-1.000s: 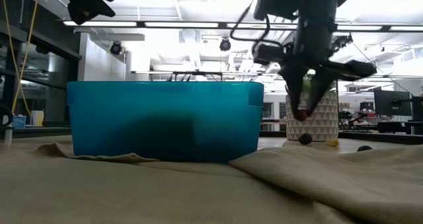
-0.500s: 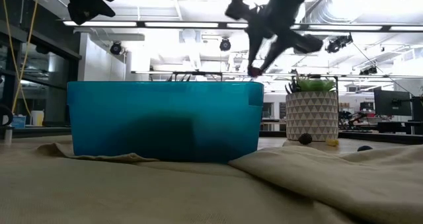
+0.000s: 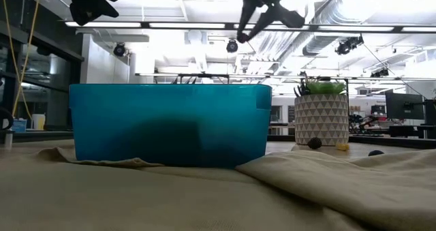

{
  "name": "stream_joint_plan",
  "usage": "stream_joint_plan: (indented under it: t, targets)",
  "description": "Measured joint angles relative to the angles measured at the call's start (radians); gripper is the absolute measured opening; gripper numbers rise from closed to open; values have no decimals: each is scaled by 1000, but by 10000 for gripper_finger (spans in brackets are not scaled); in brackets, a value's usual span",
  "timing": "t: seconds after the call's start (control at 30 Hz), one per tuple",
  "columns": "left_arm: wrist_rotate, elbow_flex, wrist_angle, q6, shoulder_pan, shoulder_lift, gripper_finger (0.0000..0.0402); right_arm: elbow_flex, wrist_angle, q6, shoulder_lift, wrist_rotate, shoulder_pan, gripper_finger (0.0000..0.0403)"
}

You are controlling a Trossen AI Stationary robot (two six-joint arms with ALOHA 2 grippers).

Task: Pick and placing Produce into tupperware
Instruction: Put the cherry into the blue bin

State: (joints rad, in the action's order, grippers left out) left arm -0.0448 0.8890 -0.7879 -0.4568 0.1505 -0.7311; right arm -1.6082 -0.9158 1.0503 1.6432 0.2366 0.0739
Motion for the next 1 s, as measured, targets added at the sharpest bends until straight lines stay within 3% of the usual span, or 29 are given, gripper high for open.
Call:
stream_joint_plan:
  t: [0.77, 1.0]
  targets:
    - [1, 0, 0, -187, 0, 0, 156, -374, -90, -431, 0, -32, 44, 85]
    - [1, 0, 0, -205, 0, 0, 156, -466, -120, -548, 0, -93, 43, 85]
